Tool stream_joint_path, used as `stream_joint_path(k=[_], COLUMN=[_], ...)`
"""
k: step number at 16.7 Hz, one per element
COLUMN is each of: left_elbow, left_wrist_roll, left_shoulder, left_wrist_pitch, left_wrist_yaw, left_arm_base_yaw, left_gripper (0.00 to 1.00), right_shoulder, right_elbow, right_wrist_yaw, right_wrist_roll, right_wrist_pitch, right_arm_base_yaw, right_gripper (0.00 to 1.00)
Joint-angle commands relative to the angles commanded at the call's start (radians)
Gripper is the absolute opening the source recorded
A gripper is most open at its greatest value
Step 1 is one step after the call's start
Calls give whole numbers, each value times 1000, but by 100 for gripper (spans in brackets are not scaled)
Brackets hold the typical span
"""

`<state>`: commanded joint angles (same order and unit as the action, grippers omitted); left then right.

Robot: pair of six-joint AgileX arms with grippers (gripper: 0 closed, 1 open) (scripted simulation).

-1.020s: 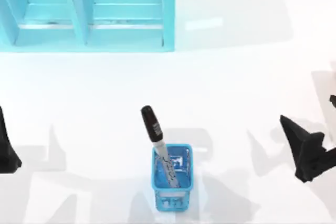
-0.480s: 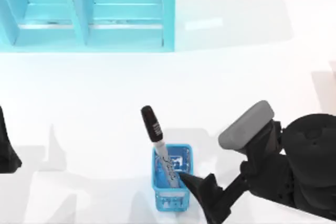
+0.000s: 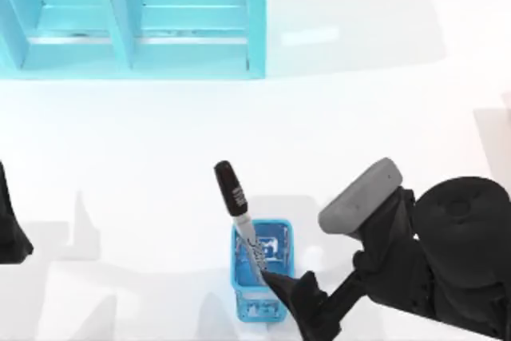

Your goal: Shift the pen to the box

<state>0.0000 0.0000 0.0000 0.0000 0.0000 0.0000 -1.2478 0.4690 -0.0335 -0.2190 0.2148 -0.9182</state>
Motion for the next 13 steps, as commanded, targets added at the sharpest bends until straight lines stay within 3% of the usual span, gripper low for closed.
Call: stream_joint_path(k=[9, 13], left_elbow=[0, 0], left_wrist_roll=[0, 0], left_shoulder=[0, 0], left_wrist_pitch=[0, 0], left_wrist_yaw=[0, 0], left_arm_base_yaw=[0, 0], left_gripper=[100, 100], right_shoulder=[-447, -514], right_elbow=[172, 198], right_wrist_yaw=[13, 14], right_wrist_roll=[-10, -10], right_wrist_pitch=[270, 317], right_arm_base_yaw=[-11, -11], right_gripper=[100, 100])
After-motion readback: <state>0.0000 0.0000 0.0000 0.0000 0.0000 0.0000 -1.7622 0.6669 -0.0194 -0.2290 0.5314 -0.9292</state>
